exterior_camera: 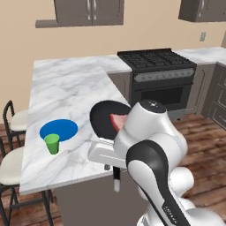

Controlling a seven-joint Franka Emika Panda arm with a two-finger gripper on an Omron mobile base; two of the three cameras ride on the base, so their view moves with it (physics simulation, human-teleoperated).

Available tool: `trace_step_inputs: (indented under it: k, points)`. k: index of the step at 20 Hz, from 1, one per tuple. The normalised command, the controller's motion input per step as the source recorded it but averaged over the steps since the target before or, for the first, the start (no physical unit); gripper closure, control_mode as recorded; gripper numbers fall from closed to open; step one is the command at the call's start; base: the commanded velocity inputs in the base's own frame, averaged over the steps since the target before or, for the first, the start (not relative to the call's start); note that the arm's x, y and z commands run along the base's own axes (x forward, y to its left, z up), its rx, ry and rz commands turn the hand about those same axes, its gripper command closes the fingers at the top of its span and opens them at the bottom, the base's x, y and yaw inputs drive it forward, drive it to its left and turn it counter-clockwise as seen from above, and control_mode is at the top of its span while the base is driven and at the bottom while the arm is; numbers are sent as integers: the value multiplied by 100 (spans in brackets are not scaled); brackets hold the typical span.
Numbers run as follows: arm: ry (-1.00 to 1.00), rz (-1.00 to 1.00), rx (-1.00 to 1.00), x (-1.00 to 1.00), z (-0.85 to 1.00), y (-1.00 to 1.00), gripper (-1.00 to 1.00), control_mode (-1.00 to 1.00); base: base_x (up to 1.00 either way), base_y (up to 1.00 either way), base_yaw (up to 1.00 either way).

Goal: Pick up the pan with the steak in it and place it on the dining table. Then place the steak on the plate.

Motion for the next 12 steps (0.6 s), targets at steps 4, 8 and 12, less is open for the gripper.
trace_step_inputs:
  k: [4, 8, 12]
  points:
    - [0, 0, 0, 0, 0, 0, 100, 100, 43, 0, -4]
    - [0, 0, 0, 0, 0, 0, 100, 100, 27, 1, -3]
    - [0, 0, 0, 6, -4, 0, 100, -100, 0, 0, 0]
